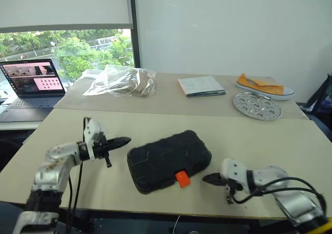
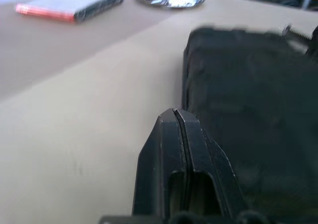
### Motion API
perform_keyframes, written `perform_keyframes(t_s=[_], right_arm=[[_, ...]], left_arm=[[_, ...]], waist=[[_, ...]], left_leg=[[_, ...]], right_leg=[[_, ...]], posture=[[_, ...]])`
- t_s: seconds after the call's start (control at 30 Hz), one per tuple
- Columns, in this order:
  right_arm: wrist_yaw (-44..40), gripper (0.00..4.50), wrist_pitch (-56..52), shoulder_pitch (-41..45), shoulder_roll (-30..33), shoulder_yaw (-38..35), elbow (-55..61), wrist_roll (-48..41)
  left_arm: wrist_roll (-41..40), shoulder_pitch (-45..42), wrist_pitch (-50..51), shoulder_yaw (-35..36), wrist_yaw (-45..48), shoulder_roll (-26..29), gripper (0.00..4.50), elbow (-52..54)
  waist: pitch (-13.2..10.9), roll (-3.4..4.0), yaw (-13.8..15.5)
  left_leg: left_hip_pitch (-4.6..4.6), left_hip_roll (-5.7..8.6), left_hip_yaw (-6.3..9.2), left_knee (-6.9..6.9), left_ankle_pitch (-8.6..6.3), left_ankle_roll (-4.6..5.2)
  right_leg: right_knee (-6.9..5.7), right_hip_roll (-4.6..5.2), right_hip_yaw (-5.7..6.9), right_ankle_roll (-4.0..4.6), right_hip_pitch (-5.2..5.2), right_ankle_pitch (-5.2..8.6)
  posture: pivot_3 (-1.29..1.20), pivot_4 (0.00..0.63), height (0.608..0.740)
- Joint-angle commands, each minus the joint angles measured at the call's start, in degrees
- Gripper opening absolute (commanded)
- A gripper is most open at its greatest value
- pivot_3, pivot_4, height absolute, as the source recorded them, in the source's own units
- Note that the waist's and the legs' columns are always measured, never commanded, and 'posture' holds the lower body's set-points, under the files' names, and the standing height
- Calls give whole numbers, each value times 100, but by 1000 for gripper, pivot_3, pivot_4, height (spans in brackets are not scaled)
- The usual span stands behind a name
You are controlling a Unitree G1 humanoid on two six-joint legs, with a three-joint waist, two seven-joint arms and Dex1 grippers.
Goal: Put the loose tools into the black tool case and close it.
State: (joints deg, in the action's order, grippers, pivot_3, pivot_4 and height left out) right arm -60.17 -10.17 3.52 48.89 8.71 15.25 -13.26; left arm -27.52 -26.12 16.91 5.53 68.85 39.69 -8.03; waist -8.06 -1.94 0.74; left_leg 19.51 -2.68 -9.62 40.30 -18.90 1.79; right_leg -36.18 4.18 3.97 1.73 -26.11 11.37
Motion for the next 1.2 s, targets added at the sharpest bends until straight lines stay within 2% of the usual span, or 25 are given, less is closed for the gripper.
perform_keyframes(t_s=[0.03,0.1,0.27,0.5,0.63,0.97,1.2], right_arm=[[38,0,-758,-238,79,-382,1221,-760],[154,0,-1020,-303,65,-364,1529,-818],[336,0,-1272,-267,-26,-46,1795,-622],[343,0,-1518,187,-149,-145,2089,-963],[365,0,-1503,440,-258,5,1878,-855],[230,0,-749,1064,-726,915,888,97],[143,0,-560,950,-825,986,731,221]], left_arm=[[283,-325,182,-690,191,-57,39,398],[627,-481,101,-1065,136,-160,39,346],[1017,-712,10,-1463,-33,-499,39,48],[1416,-666,-370,-1733,-26,-682,39,-289],[1505,-522,-495,-1794,-28,-704,39,-361],[1599,-522,-493,-1771,-155,-788,39,-421],[1544,-521,-176,-1736,-228,-715,39,-89]], waist=[[1,1,-8],[0,1,-29],[-1,-2,-31],[0,-2,-14],[1,-1,-13],[12,11,-17],[12,12,-20]], left_leg=[[1,4,3,0,0,0],[-3,8,3,0,0,-1],[-3,8,4,6,1,-1],[-2,9,8,10,0,3],[-9,9,11,10,-2,7],[-28,10,14,11,-8,16],[-32,9,15,13,-7,16]], right_leg=[[0,0,-1,-1,0,0],[-2,-3,-7,-1,2,0],[-2,-9,-16,-4,4,0],[-2,-7,-16,-3,5,-1],[-1,-5,-14,-3,13,-1],[1,0,-9,-5,42,0],[-1,1,-7,-5,48,0]], posture=[[0,150,740],[0,150,740],[0,150,740],[0,150,740],[0,150,740],[0,150,740],[0,150,740]])
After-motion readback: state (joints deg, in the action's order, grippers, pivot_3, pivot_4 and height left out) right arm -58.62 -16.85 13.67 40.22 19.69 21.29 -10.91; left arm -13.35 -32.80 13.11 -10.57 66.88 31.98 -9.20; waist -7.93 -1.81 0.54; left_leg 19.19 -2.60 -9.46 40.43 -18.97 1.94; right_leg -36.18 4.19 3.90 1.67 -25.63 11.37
